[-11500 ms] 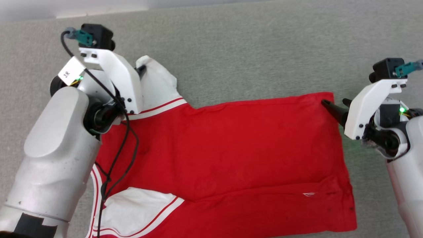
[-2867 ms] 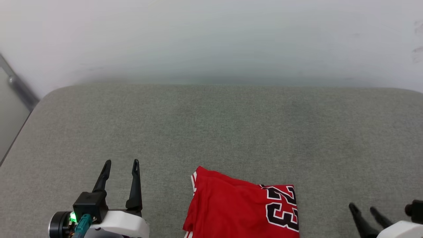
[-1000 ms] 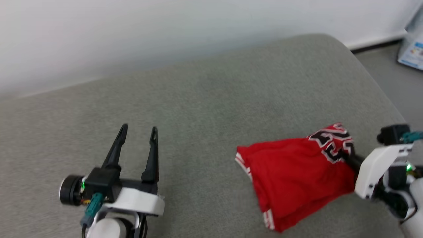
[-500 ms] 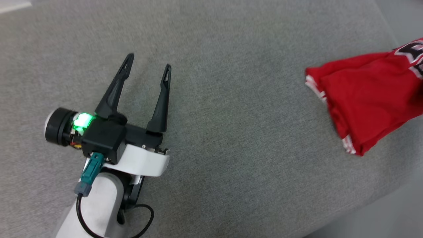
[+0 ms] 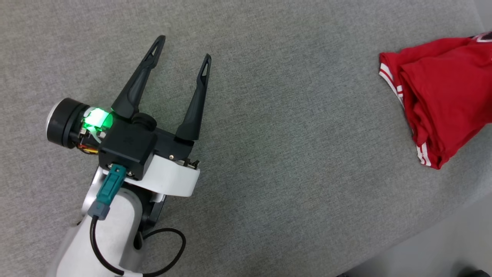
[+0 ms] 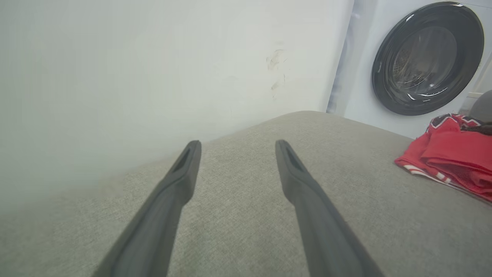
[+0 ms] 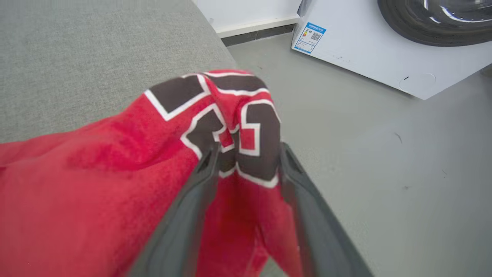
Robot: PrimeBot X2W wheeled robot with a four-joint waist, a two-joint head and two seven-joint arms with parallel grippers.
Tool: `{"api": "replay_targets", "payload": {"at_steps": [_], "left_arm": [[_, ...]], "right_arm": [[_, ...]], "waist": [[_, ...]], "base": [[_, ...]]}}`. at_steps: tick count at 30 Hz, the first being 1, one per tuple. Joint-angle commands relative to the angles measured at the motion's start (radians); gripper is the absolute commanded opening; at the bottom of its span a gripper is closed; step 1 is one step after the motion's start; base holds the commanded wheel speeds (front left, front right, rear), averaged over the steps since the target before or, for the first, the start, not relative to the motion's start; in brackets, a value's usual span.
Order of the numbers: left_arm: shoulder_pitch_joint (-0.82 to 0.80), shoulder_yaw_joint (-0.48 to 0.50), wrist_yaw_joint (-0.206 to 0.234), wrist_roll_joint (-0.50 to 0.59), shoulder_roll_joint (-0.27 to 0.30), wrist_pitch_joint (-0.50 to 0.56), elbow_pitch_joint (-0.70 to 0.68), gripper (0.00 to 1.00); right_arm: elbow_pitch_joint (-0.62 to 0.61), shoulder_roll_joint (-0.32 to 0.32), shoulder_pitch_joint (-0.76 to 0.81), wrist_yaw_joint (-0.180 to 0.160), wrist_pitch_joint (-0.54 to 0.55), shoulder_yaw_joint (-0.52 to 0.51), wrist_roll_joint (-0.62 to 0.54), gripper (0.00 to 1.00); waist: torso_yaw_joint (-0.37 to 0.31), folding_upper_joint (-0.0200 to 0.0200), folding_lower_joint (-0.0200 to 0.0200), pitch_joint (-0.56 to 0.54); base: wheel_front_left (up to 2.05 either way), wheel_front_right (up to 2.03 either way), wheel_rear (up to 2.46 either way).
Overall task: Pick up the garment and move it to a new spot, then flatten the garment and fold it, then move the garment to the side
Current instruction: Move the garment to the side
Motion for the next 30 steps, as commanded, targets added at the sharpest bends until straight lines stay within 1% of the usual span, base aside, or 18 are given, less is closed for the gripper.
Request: {"api": "replay_targets", "payload": {"at_steps": [1,5,8,12,14,19,22,26,30], "left_arm": [[0.014,0.0,0.004,-0.003,0.003,0.0,0.003,1.0],[0.041,0.001,0.014,-0.02,-0.004,-0.013,0.021,1.0],[0.067,0.006,0.023,-0.038,-0.016,-0.034,0.048,1.0],[0.115,0.007,0.041,-0.069,-0.041,-0.065,0.09,1.0],[0.144,0.014,0.051,-0.084,-0.051,-0.08,0.109,1.0],[0.218,0.029,0.08,-0.12,-0.073,-0.11,0.146,1.0],[0.261,0.038,0.092,-0.14,-0.082,-0.126,0.168,1.0],[0.318,0.056,0.113,-0.162,-0.087,-0.142,0.191,1.0],[0.371,0.069,0.128,-0.177,-0.088,-0.147,0.2,1.0]], "right_arm": [[0.013,0.0,-0.021,-0.001,-0.02,-0.006,-0.013,1.0],[0.058,-0.001,-0.028,-0.001,-0.111,-0.026,-0.046,1.0],[0.063,0.004,-0.014,-0.001,-0.171,-0.029,-0.063,1.0],[0.048,0.002,0.043,-0.001,-0.215,-0.03,-0.087,1.0],[0.028,0.015,0.074,-0.001,-0.227,-0.029,-0.102,1.0],[-0.05,0.041,0.186,-0.001,-0.238,-0.038,-0.128,1.0],[-0.106,0.067,0.266,-0.001,-0.225,-0.054,-0.136,1.0],[-0.201,0.111,0.375,-0.001,-0.197,-0.078,-0.149,1.0],[-0.31,0.17,0.484,-0.001,-0.161,-0.099,-0.167,1.0]], "waist": [[0.0,0.0,-0.0002,-0.01],[0.004,0.0,-0.0002,-0.053],[0.013,0.0,-0.0002,-0.112],[0.043,0.0,-0.0002,-0.207],[0.056,0.0,-0.0002,-0.253],[0.098,0.0,-0.0002,-0.345],[0.126,0.0,-0.0002,-0.391],[0.158,0.0,-0.0002,-0.451],[0.195,0.0,-0.0002,-0.498]], "base": [[0.0,0.0,0.0],[0.0,0.0,0.0],[0.0,0.0,0.0],[0.0,0.0,0.0],[0.0,0.0,0.0],[0.0,0.0,0.0],[0.0,0.0,0.0],[0.0,0.0,0.0],[0.0,0.0,0.0]]}}
